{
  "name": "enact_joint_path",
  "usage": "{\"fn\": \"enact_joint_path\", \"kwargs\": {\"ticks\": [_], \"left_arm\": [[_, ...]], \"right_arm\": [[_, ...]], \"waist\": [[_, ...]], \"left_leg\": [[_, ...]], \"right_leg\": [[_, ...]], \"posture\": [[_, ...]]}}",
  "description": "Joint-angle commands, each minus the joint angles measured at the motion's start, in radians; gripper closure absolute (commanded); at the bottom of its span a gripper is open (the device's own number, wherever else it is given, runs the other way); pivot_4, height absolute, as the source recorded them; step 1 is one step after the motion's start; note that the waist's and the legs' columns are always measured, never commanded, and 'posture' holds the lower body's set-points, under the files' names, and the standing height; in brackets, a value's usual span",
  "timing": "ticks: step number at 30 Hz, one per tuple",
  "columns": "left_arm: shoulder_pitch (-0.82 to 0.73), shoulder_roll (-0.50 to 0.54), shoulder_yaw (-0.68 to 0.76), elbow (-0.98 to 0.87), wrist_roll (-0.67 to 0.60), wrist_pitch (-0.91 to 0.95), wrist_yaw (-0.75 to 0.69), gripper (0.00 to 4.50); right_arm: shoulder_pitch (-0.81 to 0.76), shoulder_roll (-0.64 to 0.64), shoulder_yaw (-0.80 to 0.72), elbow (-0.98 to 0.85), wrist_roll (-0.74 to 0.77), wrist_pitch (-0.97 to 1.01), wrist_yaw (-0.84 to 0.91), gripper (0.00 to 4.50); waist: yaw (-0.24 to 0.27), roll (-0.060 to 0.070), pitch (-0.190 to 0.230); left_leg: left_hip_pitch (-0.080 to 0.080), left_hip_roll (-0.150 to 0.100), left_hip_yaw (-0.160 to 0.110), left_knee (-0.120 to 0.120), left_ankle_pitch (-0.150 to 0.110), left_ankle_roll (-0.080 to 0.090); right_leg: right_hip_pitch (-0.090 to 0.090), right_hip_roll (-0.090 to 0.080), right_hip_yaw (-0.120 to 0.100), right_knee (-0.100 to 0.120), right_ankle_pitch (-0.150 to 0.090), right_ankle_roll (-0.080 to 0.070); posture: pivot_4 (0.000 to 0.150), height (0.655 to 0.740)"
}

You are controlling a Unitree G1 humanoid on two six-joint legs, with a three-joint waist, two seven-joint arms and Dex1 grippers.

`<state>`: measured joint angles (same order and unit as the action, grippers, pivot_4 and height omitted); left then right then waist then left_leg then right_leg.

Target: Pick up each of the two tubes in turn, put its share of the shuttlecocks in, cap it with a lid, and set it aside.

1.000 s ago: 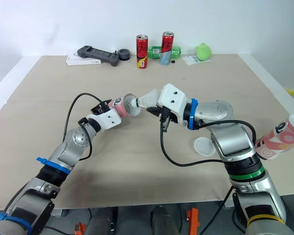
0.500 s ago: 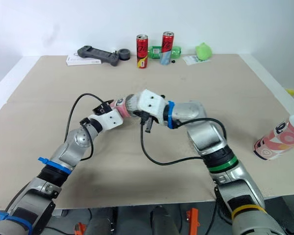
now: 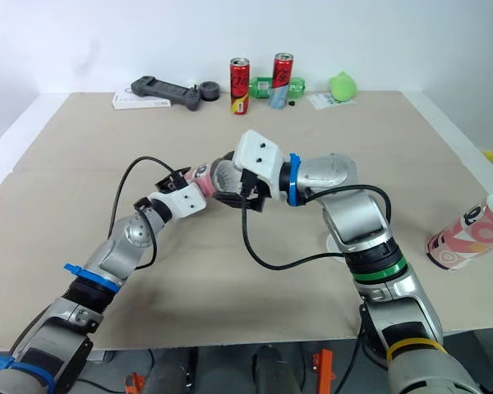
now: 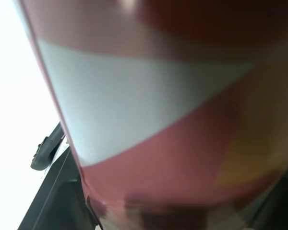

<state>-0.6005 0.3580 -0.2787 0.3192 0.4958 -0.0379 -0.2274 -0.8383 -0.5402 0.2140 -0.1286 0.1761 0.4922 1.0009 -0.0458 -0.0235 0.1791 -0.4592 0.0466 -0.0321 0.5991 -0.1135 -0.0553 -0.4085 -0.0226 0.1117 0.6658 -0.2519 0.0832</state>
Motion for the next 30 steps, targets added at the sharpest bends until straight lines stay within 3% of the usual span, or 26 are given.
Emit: {"fn": "enact_joint_path", "kwargs": {"ticks": [1,3,6,9,10,21,25,30], "left_arm": [[-0.023,-0.004,0.003,-0.017,-0.005,-0.012,0.006,1.52],[-0.024,-0.007,0.000,-0.015,-0.005,-0.014,0.004,1.52],[-0.034,-0.009,-0.002,-0.006,-0.004,-0.018,0.002,1.52],[-0.048,-0.014,-0.003,-0.003,-0.004,-0.019,-0.002,1.52],[-0.052,-0.016,-0.003,-0.003,-0.004,-0.019,-0.003,1.52],[-0.055,-0.059,-0.027,-0.048,-0.002,-0.007,-0.017,1.52],[-0.045,-0.068,-0.035,-0.064,-0.002,0.002,-0.019,1.52],[-0.035,-0.068,-0.033,-0.075,-0.002,0.009,-0.021,1.52]], "right_arm": [[-0.039,-0.029,-0.057,-0.014,0.031,0.008,0.007,0.77],[-0.043,-0.044,-0.041,0.020,0.007,-0.017,0.009,1.35],[-0.059,-0.038,0.009,0.093,-0.040,-0.066,0.011,2.89],[-0.091,-0.001,0.079,0.192,-0.105,-0.134,0.010,4.18],[-0.103,0.010,0.097,0.226,-0.126,-0.160,0.009,4.40],[-0.257,0.163,0.330,0.606,-0.418,-0.445,-0.018,4.40],[-0.265,0.196,0.332,0.642,-0.449,-0.484,-0.012,4.40],[-0.248,0.200,0.255,0.541,-0.386,-0.450,0.039,4.40]], "waist": [[0.000,0.000,0.000],[0.000,0.000,0.000],[0.000,0.000,0.000],[-0.002,0.000,0.000],[-0.002,0.000,0.000],[-0.003,0.000,0.000],[-0.004,0.000,0.000],[-0.006,0.000,0.000]], "left_leg": [[0.000,0.000,0.000,0.000,0.000,0.000],[0.000,0.000,0.000,0.000,0.000,0.000],[0.000,0.000,0.000,0.000,0.000,0.000],[0.000,0.000,0.000,0.000,0.000,0.000],[0.000,0.000,0.000,0.000,0.000,0.000],[0.000,0.000,0.001,0.000,0.000,0.000],[0.003,0.001,0.001,0.000,0.000,0.000],[0.005,0.002,0.001,-0.001,0.000,0.000]], "right_leg": [[0.000,0.000,0.000,0.000,0.000,0.000],[0.000,0.000,0.000,0.000,0.000,0.000],[0.000,0.000,0.000,0.000,0.000,0.000],[0.000,0.000,0.000,0.000,0.000,0.000],[-0.001,0.000,0.000,0.000,0.000,0.000],[-0.001,0.000,0.000,0.000,0.000,-0.001],[0.000,0.001,0.000,0.001,0.000,-0.001],[0.000,0.002,0.000,0.002,0.001,-0.002]], "posture": [[0.150,0.7400],[0.150,0.7400],[0.150,0.7400],[0.150,0.7400],[0.150,0.7400],[0.150,0.7400],[0.150,0.7400],[0.150,0.7400]]}}
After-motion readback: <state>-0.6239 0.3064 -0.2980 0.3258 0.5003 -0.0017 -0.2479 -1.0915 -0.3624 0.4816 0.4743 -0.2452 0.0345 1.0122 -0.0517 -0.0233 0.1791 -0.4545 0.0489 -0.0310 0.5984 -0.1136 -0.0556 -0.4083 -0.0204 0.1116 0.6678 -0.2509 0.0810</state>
